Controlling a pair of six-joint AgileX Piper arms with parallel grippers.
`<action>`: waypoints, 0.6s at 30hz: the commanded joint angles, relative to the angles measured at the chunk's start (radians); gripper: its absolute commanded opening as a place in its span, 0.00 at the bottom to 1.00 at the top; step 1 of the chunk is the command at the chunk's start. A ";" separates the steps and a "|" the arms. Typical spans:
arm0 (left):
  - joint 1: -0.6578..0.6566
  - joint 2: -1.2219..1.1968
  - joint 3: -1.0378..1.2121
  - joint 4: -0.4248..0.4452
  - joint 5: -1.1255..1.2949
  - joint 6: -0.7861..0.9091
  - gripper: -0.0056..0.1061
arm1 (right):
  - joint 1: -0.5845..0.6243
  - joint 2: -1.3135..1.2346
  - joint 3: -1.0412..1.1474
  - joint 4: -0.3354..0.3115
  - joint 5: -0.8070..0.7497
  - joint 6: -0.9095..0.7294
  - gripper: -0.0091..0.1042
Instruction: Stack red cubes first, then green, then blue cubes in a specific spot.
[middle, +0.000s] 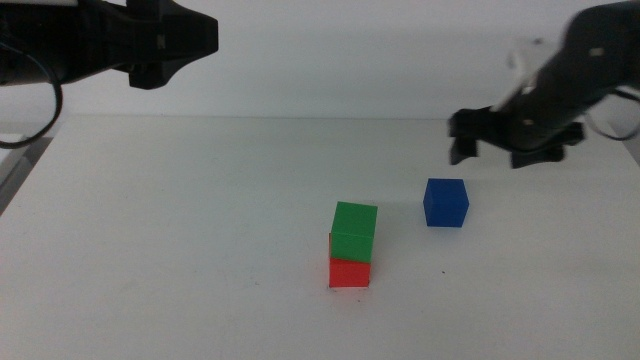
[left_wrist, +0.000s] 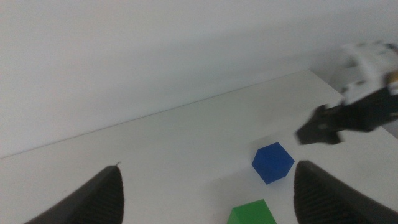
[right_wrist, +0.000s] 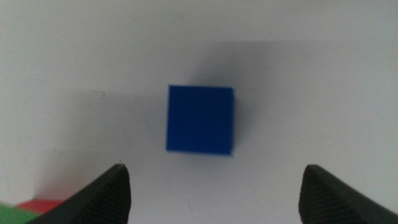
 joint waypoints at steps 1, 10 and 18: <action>0.002 -0.005 0.003 -0.003 -0.013 0.001 0.89 | 0.020 0.078 -0.066 -0.026 0.025 0.009 0.85; 0.002 -0.005 0.003 -0.003 0.001 0.001 0.89 | 0.036 0.278 -0.193 -0.012 0.043 0.015 0.85; 0.002 -0.005 0.007 0.005 0.002 0.001 0.89 | 0.036 0.358 -0.198 -0.023 0.005 0.023 0.84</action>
